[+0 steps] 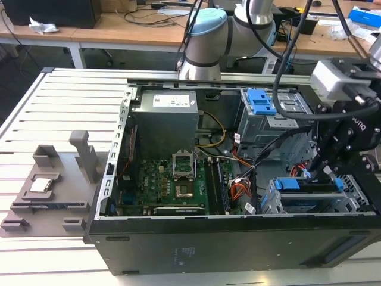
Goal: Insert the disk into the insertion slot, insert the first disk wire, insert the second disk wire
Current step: 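Insert the second disk wire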
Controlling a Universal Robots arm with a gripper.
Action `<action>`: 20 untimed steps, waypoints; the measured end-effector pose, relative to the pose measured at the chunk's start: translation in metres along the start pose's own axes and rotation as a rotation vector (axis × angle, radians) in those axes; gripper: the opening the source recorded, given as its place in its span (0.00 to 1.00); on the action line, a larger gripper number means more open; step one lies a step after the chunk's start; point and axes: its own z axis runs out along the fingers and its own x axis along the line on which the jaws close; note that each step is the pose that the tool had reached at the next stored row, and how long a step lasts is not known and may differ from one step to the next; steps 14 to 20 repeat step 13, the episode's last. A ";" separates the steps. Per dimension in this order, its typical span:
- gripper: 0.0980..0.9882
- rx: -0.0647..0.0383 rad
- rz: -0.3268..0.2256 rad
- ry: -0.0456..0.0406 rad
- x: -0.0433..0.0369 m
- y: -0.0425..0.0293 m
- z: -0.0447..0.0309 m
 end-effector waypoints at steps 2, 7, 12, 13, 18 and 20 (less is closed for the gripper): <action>0.13 0.000 0.000 0.0002 -0.0028 0.0007 -0.0116; 0.01 0.000 0.000 0.0001 -0.0037 0.0023 -0.0335; 0.01 0.000 0.000 0.0003 -0.0036 0.0023 -0.0338; 0.01 0.000 0.000 0.0003 -0.0037 0.0023 -0.0338; 0.01 0.000 0.000 0.0003 -0.0037 0.0023 -0.0338; 0.01 0.000 0.000 0.0003 -0.0037 0.0023 -0.0338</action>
